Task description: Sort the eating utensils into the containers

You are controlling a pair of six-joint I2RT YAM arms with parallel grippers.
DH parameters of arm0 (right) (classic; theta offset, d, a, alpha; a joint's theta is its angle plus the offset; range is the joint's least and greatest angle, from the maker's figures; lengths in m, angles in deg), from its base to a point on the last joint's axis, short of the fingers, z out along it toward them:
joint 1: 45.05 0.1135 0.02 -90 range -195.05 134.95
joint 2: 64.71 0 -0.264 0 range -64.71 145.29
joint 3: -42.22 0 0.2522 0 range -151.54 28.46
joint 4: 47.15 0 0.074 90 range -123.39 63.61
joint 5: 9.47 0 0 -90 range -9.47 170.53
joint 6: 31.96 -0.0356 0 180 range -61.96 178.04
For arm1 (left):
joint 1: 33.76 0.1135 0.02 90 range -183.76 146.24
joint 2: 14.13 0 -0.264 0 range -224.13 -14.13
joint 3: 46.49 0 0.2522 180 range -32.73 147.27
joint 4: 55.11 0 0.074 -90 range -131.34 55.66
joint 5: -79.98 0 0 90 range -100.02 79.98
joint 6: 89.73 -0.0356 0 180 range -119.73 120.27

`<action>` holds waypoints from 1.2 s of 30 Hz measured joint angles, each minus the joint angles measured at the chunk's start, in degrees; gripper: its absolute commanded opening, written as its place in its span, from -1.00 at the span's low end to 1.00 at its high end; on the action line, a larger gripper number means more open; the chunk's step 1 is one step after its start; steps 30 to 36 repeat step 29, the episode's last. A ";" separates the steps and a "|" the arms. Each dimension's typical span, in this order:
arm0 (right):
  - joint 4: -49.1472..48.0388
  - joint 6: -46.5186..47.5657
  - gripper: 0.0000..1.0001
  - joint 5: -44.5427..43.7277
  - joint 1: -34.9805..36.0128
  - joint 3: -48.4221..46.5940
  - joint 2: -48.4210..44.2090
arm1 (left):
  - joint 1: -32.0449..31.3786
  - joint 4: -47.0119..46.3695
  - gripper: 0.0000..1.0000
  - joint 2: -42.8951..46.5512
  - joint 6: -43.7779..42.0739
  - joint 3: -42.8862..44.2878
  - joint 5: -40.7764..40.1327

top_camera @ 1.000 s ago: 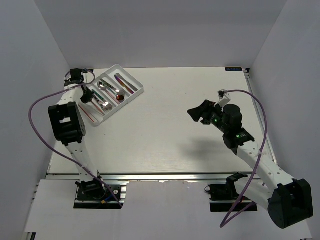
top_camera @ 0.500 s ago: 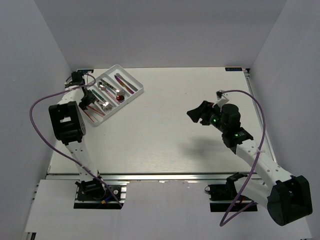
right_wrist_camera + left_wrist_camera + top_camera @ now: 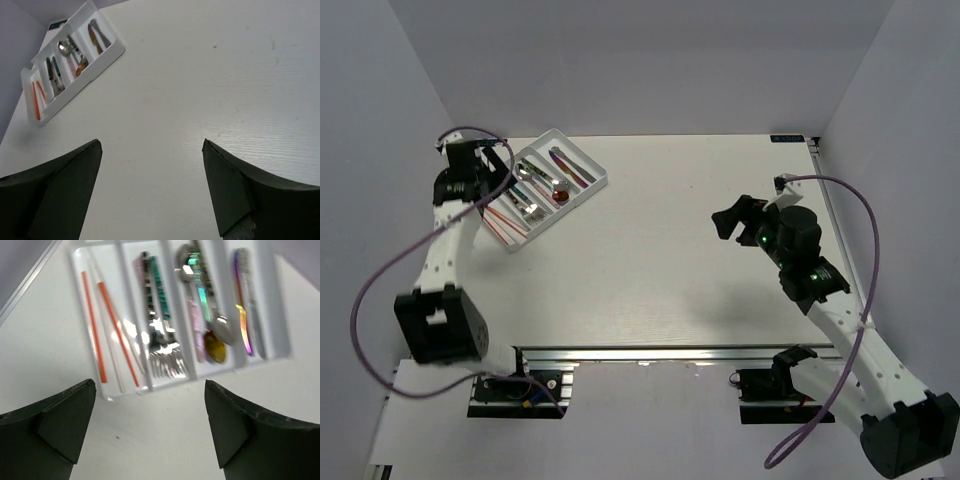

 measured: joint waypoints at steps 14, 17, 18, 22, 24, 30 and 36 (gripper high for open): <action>24.50 5.35 0.79 -13.51 0.11 -6.97 -10.16 | -12.04 -6.10 0.96 53.90 -6.60 -33.20 -7.21; 26.58 6.80 0.79 -15.23 0.48 -6.95 -12.72 | -14.27 -5.27 0.96 58.90 -6.56 -34.84 -7.80; 26.80 7.45 0.79 -15.96 0.72 -6.91 -13.77 | -14.82 -5.35 0.96 59.32 -6.54 -34.84 -8.02; 25.66 9.60 0.79 -17.75 1.09 -5.09 -17.90 | -16.09 -5.53 0.96 59.34 -6.54 -35.01 -8.46; 25.40 10.43 0.79 -18.38 1.11 -4.44 -18.69 | -16.20 -5.53 0.96 59.12 -6.54 -35.23 -8.57; 25.18 11.21 0.79 -19.04 1.14 -3.91 -17.62 | -16.20 -5.55 0.96 58.93 -6.51 -35.76 -8.72; 25.18 11.21 0.79 -19.04 1.14 -3.91 -17.62 | -16.20 -5.55 0.96 58.93 -6.51 -35.76 -8.72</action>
